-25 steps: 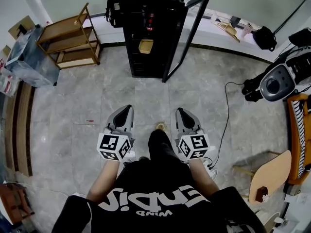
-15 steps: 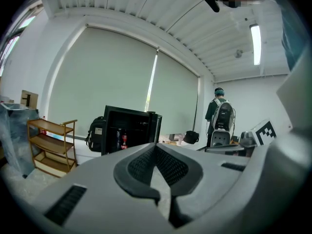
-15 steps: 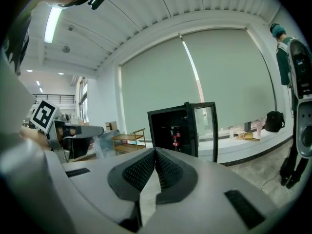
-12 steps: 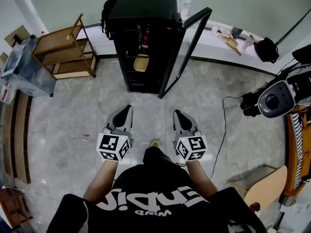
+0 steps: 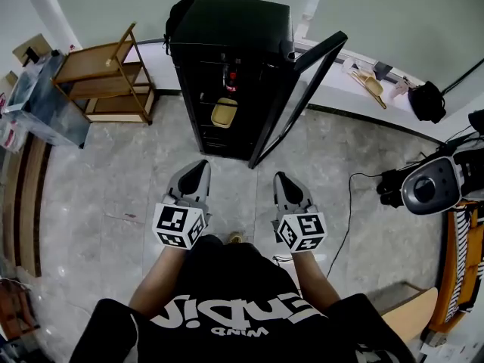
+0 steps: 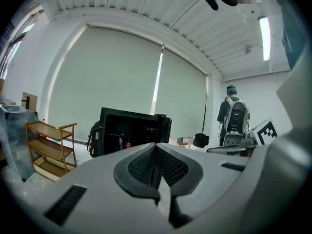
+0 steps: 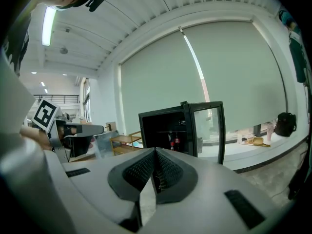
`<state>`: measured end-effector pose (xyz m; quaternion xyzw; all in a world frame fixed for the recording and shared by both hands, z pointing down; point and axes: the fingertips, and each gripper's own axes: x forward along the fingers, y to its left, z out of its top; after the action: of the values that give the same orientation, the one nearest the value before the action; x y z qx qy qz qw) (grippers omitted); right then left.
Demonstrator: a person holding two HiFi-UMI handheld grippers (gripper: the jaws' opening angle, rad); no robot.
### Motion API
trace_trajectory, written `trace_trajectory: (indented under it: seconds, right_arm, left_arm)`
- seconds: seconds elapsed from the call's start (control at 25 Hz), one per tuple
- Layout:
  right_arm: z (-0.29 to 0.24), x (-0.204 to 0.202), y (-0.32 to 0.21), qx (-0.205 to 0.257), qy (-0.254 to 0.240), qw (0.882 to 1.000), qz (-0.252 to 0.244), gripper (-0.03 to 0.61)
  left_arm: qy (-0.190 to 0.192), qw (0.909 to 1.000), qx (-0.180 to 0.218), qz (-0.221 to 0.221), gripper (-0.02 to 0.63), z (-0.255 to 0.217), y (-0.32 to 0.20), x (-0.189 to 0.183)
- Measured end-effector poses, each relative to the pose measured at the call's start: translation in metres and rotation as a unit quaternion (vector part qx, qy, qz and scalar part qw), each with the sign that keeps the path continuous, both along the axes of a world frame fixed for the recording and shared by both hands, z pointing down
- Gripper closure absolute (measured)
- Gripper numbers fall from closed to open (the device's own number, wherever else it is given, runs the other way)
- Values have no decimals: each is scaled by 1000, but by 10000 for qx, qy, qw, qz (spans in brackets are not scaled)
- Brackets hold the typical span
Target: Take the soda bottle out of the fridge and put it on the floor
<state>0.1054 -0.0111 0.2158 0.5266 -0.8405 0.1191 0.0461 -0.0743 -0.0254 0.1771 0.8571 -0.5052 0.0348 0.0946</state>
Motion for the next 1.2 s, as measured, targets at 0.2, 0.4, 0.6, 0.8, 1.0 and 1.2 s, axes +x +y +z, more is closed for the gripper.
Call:
trace_trajectory:
  seconds: [0.2,0.4,0.6,0.8,1.0,1.2]
  right_arm:
    - [-1,-10,-36,-49,-29,10000,-70,555]
    - [0,-12,-71,23,-54,9999,139,555]
    - [-1,-18,-102,19,-57,9996,291,555]
    - [7,-24,-126,-34,-39,9993,360,555]
    - [18,-30,-143,-137,-46,9991,392,555]
    - [23,-36,-142,-158,-99,9991,369,555]
  left_arm:
    - [-36,9999,-104,-62,606,3,-31,-7]
    - [-32,9999,-56,118,606,6,-65,-8]
    - [-14,9995,-84,310,606,8,-101,-10]
    - [50,9990,-72,443,606,12,-137,-8]
    - [87,9983,-153,559,607,24,-162,-4]
    - [57,9985,-174,523,606,28,-163,-8]
